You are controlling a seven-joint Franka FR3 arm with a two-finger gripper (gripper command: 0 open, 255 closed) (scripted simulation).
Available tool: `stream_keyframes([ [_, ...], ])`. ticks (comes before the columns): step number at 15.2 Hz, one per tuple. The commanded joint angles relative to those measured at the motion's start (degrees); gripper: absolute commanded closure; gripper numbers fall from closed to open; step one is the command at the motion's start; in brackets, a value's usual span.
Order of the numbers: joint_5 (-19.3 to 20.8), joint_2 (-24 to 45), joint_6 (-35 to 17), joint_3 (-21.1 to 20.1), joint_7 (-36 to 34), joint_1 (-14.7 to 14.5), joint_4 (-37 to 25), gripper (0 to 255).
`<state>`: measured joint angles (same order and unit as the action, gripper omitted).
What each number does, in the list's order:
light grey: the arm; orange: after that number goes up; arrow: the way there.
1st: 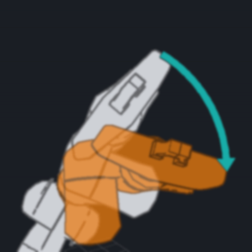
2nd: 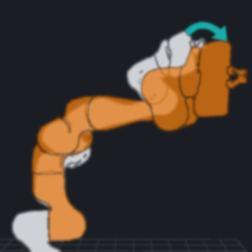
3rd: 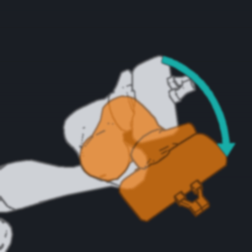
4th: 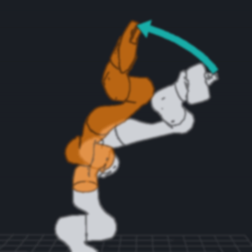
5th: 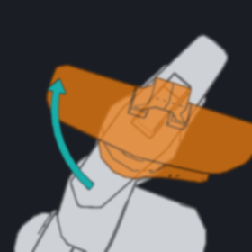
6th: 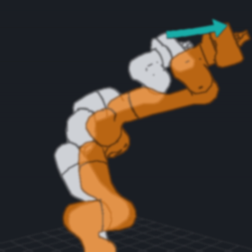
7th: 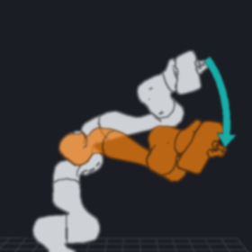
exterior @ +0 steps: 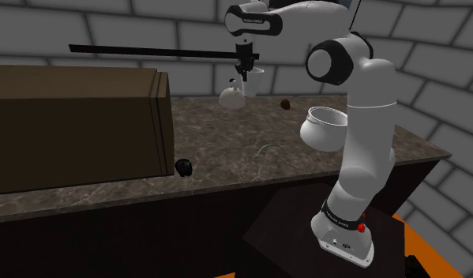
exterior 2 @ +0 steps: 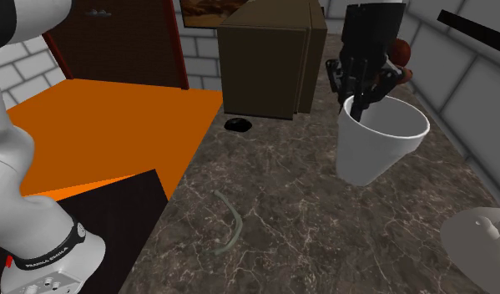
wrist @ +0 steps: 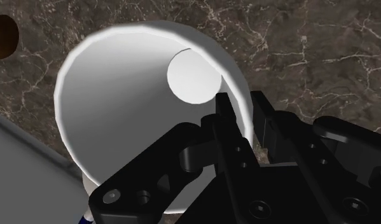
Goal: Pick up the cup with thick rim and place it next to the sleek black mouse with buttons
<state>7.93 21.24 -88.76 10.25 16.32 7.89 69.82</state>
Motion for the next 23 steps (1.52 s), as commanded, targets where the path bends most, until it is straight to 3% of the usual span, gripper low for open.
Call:
stream_keyframes([
  [1, 0.72, -3.95, -1.36, -0.44, -2.03, -1.58, 5.59, 255],
  [11, 2.81, -19.95, -3.78, -5.04, -14.25, -8.86, 26.1, 255],
  [23, 0.79, -31.31, -2.08, -13.26, -29.32, -16.01, 38.43, 255],
])
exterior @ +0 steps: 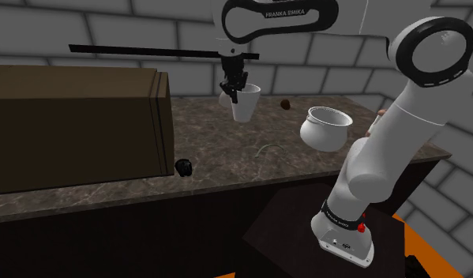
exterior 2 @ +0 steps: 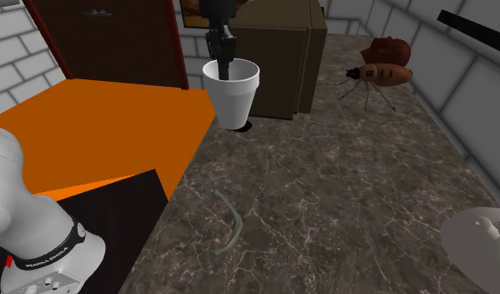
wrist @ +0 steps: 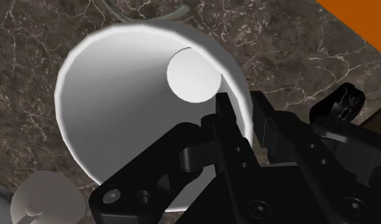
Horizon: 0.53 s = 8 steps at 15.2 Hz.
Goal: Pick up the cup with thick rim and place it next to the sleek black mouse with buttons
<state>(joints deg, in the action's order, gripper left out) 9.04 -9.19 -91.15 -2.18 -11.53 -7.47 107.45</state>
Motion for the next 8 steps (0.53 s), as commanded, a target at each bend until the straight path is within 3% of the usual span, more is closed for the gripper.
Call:
stream_keyframes([
  [1, -0.67, -1.48, 0.54, -1.6, -2.75, -1.24, 1.37, 255],
  [6, -2.83, -3.76, 1.83, -5.98, -9.86, -4.45, 3.32, 255],
  [8, -2.85, -3.87, 0.3, -5.98, -10.02, -4.45, 4.97, 255],
])
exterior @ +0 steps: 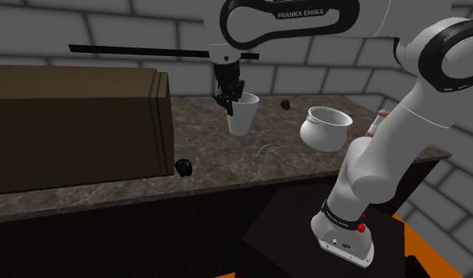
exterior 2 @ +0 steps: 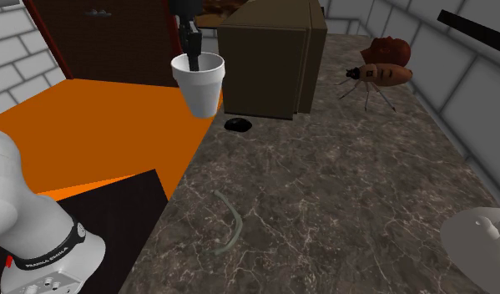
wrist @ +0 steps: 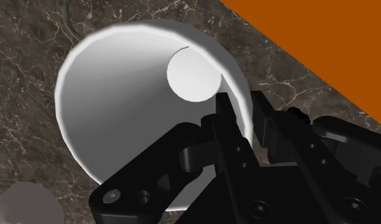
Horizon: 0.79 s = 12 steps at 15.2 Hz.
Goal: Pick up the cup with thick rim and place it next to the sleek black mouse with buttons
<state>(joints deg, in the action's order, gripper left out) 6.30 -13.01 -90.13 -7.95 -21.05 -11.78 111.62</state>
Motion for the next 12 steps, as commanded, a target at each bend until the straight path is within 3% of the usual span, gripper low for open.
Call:
stream_keyframes([
  [1, -0.11, -0.09, -1.49, -0.21, -0.58, -0.15, 1.61, 255],
  [12, 0.03, 0.35, -9.88, -0.24, -1.6, -0.19, 9.64, 255],
])
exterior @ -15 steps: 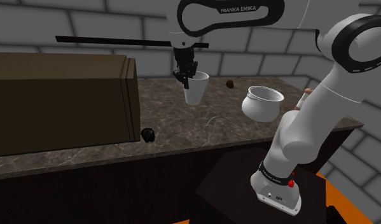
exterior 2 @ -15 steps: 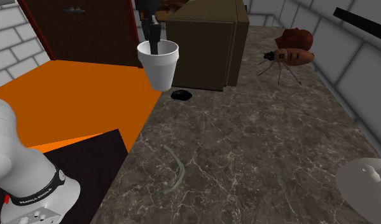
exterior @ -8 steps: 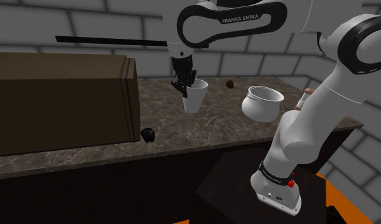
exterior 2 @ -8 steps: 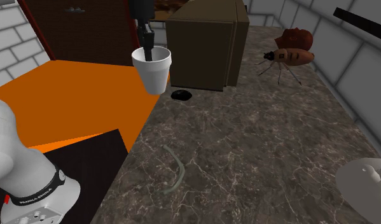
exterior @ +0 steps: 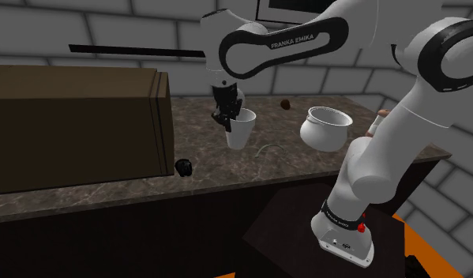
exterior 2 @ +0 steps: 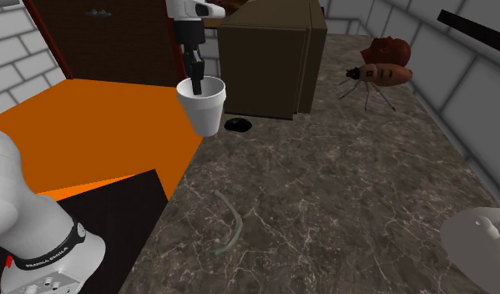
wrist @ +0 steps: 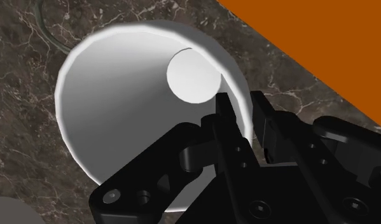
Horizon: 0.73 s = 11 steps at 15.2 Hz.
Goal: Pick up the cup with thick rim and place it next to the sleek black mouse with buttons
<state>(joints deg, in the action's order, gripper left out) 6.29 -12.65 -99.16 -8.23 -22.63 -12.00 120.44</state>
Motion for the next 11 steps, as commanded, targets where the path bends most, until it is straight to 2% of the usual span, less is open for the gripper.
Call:
stream_keyframes([
  [1, 0.06, 0.1, -1.61, 0.04, -0.13, 0.03, 1.47, 255],
  [11, 0.52, 1.95, -9.28, -0.06, -1.26, 0.06, 7.38, 255],
])
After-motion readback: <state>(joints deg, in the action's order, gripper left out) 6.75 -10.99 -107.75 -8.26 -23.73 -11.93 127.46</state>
